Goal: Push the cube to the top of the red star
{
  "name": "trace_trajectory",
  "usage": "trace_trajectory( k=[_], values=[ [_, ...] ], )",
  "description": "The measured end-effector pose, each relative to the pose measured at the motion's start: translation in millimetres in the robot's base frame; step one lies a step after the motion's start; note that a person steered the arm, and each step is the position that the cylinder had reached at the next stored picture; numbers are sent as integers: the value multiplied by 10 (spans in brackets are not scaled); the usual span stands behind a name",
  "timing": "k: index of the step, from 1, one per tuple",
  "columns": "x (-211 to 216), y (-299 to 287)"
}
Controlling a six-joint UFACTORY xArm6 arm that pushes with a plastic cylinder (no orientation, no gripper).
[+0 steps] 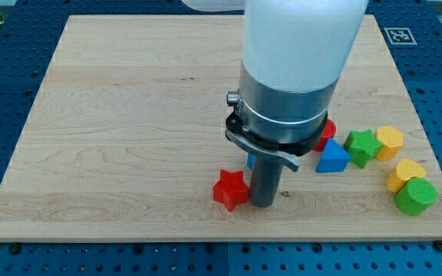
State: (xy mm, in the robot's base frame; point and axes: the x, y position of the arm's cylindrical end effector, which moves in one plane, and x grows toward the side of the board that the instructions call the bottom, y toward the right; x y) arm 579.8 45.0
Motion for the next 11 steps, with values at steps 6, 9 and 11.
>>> trace_trajectory(
  k=[6, 9, 11],
  values=[
    [-444, 314],
    [-661, 84],
    [-794, -162]
  ],
)
